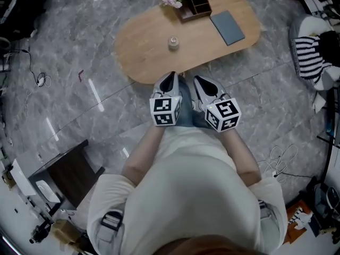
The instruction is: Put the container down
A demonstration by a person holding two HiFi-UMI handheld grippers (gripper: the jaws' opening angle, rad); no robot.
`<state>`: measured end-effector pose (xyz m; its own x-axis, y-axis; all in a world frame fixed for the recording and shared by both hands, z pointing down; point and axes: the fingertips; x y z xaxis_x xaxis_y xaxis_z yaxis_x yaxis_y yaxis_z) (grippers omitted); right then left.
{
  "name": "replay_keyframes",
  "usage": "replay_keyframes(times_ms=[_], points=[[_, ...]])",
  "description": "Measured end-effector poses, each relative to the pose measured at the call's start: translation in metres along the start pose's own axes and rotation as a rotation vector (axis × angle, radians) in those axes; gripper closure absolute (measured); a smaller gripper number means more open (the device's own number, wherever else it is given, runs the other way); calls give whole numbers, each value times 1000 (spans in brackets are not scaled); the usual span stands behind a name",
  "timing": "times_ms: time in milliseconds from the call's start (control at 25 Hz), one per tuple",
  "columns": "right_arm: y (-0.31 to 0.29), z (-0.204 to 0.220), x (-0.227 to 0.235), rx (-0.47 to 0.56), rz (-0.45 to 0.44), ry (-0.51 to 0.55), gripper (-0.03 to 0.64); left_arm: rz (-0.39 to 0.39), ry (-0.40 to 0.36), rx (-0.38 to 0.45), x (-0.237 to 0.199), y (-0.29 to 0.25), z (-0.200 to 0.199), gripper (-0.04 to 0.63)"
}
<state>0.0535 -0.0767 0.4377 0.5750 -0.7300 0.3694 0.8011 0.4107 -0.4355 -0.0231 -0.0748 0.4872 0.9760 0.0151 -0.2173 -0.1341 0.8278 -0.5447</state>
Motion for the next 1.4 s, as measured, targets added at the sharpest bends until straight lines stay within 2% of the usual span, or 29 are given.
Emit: replay_keyframes(times_ms=[160,600,1400], points=[[17,-8,-13,24,-2,27,615,31,30,10,12,29,-6,594],[56,-29,-42,80,-18,124,615,80,37,59,34,79,-26,594],[61,-38,-41,110,-1,159,618,100,29,89,37,87,-34,594]])
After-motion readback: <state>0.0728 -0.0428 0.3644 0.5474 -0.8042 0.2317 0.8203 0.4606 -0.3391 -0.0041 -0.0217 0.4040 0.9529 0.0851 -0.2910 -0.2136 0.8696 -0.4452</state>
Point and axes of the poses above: the fingertips, and each gripper's own axes: y backward along the fingers, x to its right, z out of its underside, and after that the axes turned 3 degrees about -x, right-handed
